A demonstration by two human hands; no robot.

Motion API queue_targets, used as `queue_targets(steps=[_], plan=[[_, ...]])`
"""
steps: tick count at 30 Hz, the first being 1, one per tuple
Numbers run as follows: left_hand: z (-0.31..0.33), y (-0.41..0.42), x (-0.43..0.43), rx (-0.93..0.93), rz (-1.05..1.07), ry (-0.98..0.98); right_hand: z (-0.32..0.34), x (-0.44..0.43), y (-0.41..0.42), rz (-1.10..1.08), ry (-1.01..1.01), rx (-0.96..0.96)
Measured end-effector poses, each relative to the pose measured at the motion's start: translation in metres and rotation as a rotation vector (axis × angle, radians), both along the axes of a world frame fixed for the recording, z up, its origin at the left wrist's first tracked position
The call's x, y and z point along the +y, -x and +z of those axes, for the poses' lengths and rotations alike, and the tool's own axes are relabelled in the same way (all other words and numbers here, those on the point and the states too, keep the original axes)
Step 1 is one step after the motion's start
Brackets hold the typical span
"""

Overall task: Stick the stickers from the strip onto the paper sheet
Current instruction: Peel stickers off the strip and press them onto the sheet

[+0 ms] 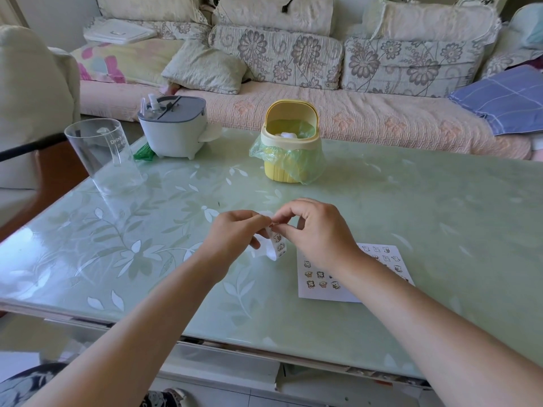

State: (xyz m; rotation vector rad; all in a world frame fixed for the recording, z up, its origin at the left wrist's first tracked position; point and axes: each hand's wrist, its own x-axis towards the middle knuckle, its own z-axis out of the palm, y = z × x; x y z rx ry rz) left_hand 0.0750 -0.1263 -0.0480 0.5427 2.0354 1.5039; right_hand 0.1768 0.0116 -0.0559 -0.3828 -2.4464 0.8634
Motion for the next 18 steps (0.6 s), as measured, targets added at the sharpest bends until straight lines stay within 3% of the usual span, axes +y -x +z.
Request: queue_targets(steps=[8, 11, 13, 18], plan=[[-0.002, -0.002, 0.005, -0.061, 0.046, 0.042, -0.003, 0.002, 0.001, 0.046, -0.037, -0.002], [-0.004, -0.003, 0.007, -0.025, 0.072, 0.066, -0.003, 0.001, 0.0, 0.06, 0.046, -0.018], [-0.008, 0.0, 0.008, 0.065, 0.085, 0.115, -0.001, 0.003, -0.002, 0.037, 0.157, -0.046], [-0.023, 0.005, 0.013, 0.489, 0.09, 0.398, 0.006, 0.013, -0.012, 0.012, 0.462, -0.067]])
